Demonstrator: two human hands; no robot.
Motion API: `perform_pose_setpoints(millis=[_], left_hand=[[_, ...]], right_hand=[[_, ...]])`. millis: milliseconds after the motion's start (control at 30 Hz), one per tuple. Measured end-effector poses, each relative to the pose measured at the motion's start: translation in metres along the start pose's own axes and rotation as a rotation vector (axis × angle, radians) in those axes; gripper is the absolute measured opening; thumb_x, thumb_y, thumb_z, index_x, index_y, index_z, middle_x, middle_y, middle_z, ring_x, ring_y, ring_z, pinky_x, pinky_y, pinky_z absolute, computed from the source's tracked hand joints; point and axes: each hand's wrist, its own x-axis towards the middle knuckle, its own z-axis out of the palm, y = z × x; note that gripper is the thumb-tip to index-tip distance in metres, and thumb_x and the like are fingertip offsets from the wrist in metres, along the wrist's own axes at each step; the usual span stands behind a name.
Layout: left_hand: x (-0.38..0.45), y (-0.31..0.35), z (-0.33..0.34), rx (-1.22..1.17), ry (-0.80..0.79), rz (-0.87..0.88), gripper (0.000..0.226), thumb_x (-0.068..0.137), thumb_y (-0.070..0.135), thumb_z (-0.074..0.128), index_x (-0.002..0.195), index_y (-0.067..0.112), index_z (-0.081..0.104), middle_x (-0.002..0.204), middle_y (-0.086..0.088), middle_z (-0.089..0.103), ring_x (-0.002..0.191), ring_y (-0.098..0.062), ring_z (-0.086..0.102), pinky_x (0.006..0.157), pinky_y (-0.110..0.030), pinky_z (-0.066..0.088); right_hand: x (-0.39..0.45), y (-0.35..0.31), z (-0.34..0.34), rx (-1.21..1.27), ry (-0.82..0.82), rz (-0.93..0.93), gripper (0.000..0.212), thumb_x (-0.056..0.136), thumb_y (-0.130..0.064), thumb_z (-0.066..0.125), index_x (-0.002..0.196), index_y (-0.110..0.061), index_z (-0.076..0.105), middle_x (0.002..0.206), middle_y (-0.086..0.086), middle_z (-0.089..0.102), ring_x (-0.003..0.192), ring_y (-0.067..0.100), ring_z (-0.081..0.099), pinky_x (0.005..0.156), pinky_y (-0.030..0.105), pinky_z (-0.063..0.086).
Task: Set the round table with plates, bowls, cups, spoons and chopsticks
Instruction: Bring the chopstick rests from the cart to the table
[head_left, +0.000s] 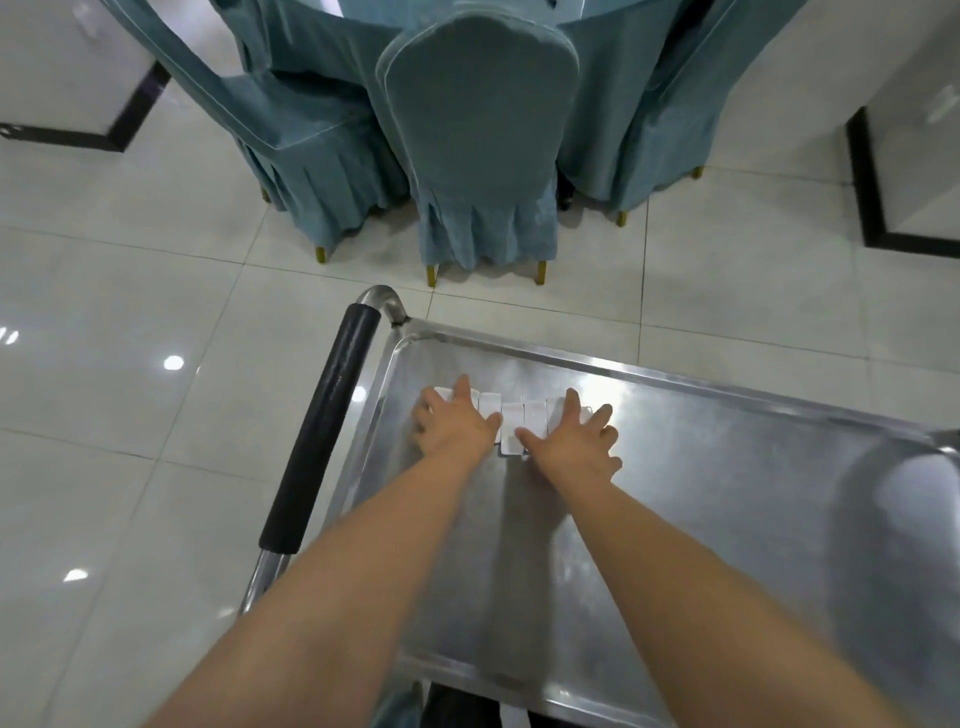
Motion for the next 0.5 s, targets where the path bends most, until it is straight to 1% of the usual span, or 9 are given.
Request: perform_pose_setpoints(millis=[100,167,267,333,433,500], left_hand=[[0.009,0.001,0.001,0.012,0.011,0.009,0.071,0.079,0.060,0.060,0.139,0.041,0.026,0.145,-0.013,0.015,0.131,-0.038,0.022,0.099,-0.051,0.041],[0.013,0.003,0.001,0.019,0.023,0.021,0.071,0.078,0.060,0.062,0.138,0.040,0.029,0.145,-0.013,0.016,0.132,-0.037,0.022,0.100,-0.050,0.040],[0.015,0.004,0.002,0.028,0.026,0.035,0.069,0.080,0.059,0.061,0.139,0.041,0.029,0.147,-0.012,0.012,0.134,-0.036,0.018,0.099,-0.049,0.038],[0.017,0.002,0.003,0.019,0.037,0.037,0.066,0.081,0.053,0.061,0.138,0.041,0.030,0.147,-0.011,0.011,0.134,-0.036,0.018,0.098,-0.049,0.038],[0.017,-0.006,0.005,0.029,0.068,0.049,0.061,0.082,0.038,0.061,0.135,0.038,0.032,0.145,-0.010,0.013,0.129,-0.036,0.023,0.096,-0.048,0.042],[0.017,-0.012,0.008,0.024,0.088,0.066,0.058,0.081,0.035,0.060,0.133,0.037,0.034,0.143,-0.011,0.015,0.126,-0.037,0.026,0.095,-0.047,0.042]], right_hand=[[0.004,-0.014,0.008,-0.008,-0.016,0.011,0.097,0.066,-0.083,0.052,0.145,-0.044,0.011,0.158,0.010,-0.003,0.141,0.037,0.019,0.101,0.056,0.034],[0.006,-0.020,0.012,-0.034,-0.016,0.035,0.098,0.062,-0.088,0.048,0.143,-0.045,0.013,0.158,0.010,-0.005,0.140,0.037,0.018,0.099,0.055,0.034],[0.009,-0.024,0.018,-0.079,0.003,0.061,0.097,0.064,-0.086,0.048,0.142,-0.045,0.010,0.158,0.010,-0.010,0.141,0.038,0.014,0.100,0.056,0.033],[0.010,-0.026,0.022,-0.088,0.010,0.062,0.094,0.066,-0.084,0.048,0.141,-0.044,0.008,0.158,0.011,-0.011,0.142,0.038,0.012,0.101,0.057,0.031],[0.009,-0.027,0.027,-0.105,0.038,0.037,0.083,0.073,-0.073,0.052,0.140,-0.042,0.015,0.155,0.012,-0.001,0.138,0.039,0.018,0.101,0.056,0.033],[0.007,-0.026,0.028,-0.118,0.080,0.020,0.073,0.078,-0.072,0.046,0.139,-0.040,0.020,0.151,0.012,0.010,0.134,0.038,0.024,0.100,0.055,0.035]])
